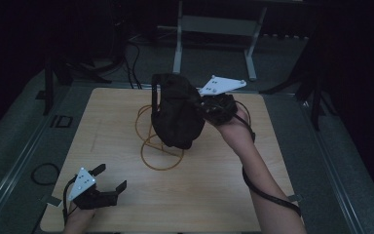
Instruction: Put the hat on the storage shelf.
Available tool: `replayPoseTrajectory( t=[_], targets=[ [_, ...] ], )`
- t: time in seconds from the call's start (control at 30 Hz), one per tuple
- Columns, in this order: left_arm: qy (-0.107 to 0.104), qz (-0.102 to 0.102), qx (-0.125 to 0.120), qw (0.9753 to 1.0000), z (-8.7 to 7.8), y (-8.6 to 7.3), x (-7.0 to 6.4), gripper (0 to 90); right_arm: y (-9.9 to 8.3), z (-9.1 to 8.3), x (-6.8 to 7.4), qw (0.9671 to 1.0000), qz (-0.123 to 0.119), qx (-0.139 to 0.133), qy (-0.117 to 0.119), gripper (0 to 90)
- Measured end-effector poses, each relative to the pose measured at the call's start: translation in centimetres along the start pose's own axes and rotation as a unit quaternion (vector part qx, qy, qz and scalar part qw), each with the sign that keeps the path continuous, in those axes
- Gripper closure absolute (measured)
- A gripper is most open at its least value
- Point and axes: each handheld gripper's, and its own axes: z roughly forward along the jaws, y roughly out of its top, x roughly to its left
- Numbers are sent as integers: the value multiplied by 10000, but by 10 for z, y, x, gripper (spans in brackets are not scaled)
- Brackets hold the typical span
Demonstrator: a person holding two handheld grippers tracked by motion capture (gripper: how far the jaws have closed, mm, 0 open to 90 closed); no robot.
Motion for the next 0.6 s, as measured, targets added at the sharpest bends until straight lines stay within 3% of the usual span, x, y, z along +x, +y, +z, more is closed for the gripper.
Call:
replayPoseTrajectory(
  t=[0.6],
  targets=[
    [-52,-17,-7,10000,0,-3,-1,25,-3,48,17,9980,155,311,528,850]
  ],
)
